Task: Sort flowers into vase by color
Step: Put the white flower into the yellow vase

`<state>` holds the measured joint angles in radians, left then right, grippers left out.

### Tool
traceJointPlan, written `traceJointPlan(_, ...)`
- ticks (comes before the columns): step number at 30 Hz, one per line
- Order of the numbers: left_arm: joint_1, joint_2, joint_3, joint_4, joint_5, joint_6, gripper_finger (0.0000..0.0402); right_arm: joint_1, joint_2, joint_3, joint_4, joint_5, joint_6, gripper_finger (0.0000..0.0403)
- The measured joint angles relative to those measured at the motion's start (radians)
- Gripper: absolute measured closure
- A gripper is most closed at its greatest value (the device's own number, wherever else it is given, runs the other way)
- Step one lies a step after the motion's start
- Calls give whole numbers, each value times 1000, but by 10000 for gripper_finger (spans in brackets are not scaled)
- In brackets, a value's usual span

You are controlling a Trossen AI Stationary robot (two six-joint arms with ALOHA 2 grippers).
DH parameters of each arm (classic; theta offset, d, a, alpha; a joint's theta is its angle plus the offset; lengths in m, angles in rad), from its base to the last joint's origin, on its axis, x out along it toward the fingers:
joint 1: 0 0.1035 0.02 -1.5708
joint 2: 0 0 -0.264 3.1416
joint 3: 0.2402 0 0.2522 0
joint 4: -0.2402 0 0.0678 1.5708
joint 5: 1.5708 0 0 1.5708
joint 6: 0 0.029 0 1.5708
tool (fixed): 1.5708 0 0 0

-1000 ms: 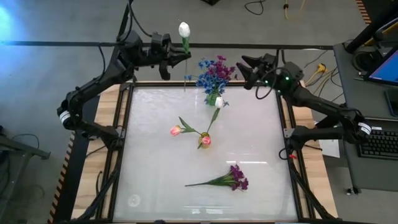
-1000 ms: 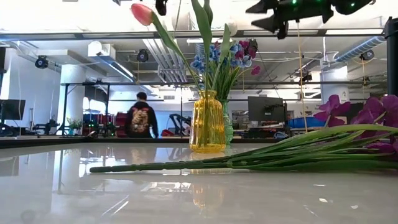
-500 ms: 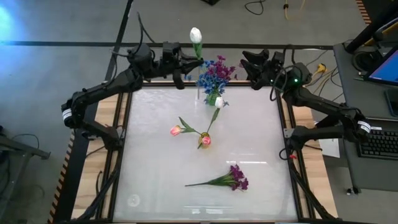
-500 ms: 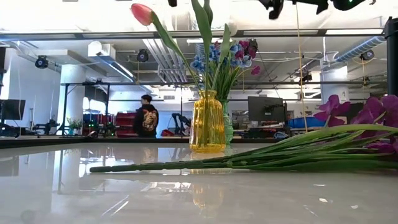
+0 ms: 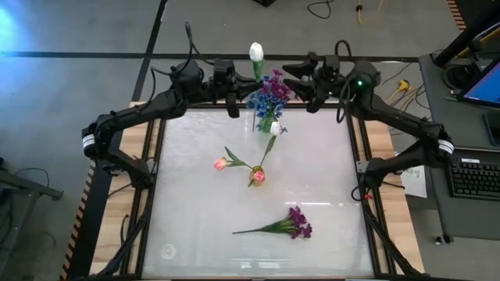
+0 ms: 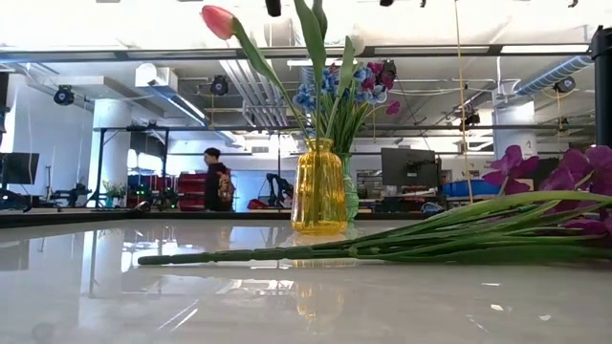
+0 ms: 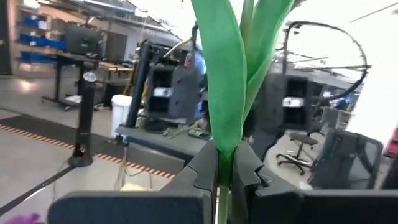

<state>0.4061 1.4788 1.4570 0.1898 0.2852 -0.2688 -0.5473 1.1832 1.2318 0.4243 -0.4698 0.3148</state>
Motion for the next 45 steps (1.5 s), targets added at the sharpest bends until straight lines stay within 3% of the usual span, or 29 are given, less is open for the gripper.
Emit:
traceJointPlan(9,0,-3,0,-37,-41,105,401,16,124,212,-261,-48,21,136)
traceJointPlan(19,2,-3,0,-43,-70,130,401,26,223,302,-285,-84,34,97)
traceJointPlan(25,2,-3,0,-62,-76,135,401,26,237,316,-285,-84,30,113)
traceJointPlan(29,2,-3,0,-89,-141,145,402,26,244,318,-286,-83,26,127)
traceJointPlan(38,2,-3,0,-74,-145,148,401,28,288,317,-275,-80,23,159)
traceJointPlan(45,0,2,0,-81,-145,133,401,28,307,318,-235,-79,25,212)
